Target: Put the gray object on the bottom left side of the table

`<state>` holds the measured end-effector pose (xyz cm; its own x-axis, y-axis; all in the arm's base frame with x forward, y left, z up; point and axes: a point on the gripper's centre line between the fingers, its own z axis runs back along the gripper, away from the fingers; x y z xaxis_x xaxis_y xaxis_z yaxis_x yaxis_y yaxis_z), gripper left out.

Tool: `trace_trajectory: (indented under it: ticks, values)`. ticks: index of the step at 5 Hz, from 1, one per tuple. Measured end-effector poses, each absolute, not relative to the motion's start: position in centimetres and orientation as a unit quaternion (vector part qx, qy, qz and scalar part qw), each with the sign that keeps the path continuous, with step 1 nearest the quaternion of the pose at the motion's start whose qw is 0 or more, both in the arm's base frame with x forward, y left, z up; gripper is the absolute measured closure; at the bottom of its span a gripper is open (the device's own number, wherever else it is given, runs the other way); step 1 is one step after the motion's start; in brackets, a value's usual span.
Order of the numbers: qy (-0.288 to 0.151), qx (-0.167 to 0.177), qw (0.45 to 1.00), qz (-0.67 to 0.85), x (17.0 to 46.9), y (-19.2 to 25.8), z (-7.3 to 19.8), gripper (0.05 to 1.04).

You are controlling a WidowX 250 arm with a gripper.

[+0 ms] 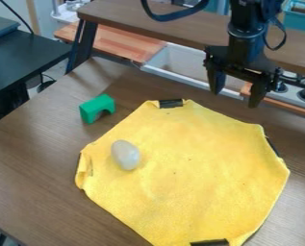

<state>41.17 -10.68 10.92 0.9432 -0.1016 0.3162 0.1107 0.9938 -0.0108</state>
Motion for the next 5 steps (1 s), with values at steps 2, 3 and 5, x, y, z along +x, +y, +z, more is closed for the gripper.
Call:
trace_trajectory:
  ticks: [2,3,5]
  values:
    - [-0.112,-0.004,0.994,-0.008,39.5,-8.5,6.3,0.083]
    - [-0.102,0.020,0.994,0.024,37.8,-5.3,4.7,0.083]
    - [-0.107,0.058,0.989,0.084,34.1,-1.1,2.6,0.083]
